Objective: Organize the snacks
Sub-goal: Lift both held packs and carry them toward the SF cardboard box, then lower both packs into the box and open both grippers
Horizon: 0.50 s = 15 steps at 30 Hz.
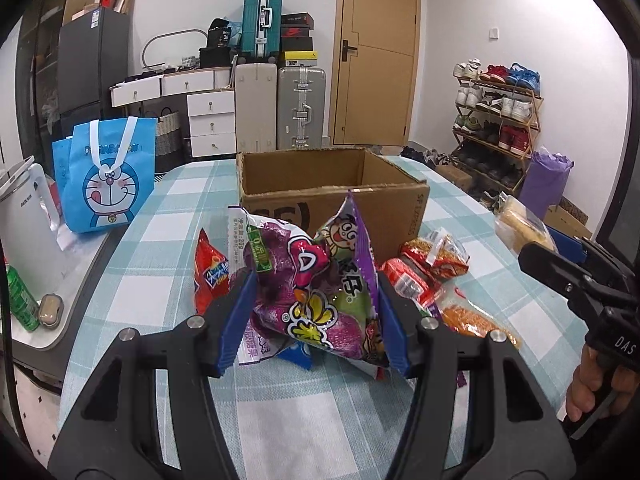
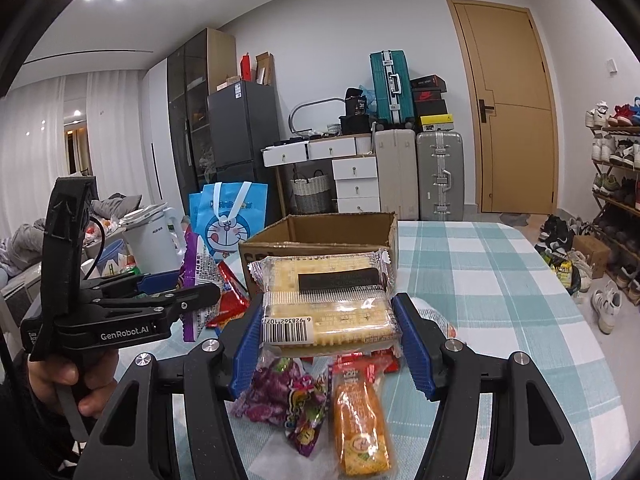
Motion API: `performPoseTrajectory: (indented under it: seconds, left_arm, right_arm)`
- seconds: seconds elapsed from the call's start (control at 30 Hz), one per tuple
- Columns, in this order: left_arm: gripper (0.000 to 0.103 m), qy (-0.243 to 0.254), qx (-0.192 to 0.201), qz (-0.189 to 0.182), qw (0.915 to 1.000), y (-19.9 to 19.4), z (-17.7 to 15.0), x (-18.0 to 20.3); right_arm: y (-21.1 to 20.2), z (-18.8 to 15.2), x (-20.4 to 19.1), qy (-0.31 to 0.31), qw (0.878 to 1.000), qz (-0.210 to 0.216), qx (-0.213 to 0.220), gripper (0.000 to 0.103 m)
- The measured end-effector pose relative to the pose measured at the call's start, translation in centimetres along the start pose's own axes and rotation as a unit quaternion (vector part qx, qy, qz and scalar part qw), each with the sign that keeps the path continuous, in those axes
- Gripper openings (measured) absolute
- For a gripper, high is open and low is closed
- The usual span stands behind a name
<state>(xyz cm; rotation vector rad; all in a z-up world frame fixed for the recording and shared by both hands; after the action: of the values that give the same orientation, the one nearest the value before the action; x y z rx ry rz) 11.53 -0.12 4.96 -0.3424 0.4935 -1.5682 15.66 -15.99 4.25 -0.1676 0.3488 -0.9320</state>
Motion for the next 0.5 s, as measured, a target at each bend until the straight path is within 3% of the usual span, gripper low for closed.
performPoseTrajectory:
  seconds: [0.5]
  left_arm:
    - [0.056,0.002,0.002,0.02,0.9998,3.4,5.7,-2.4]
  right_arm:
    - [5.3,4.4,-0.3,0.014,1.0,0.017,-0.022,0.063]
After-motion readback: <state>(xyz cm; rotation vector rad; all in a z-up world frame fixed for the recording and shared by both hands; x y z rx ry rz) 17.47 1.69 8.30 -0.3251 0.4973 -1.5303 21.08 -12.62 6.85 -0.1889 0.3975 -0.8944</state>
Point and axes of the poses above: each gripper's, at about its wrist camera, not at the fingertips, and y roughly the way its jaws point, x to its right, z to its top, the point moved 3 cm from there along y, roughly the way its jaws point, and after that the axes turned 10 degrees about y, right-handed, at the moved point
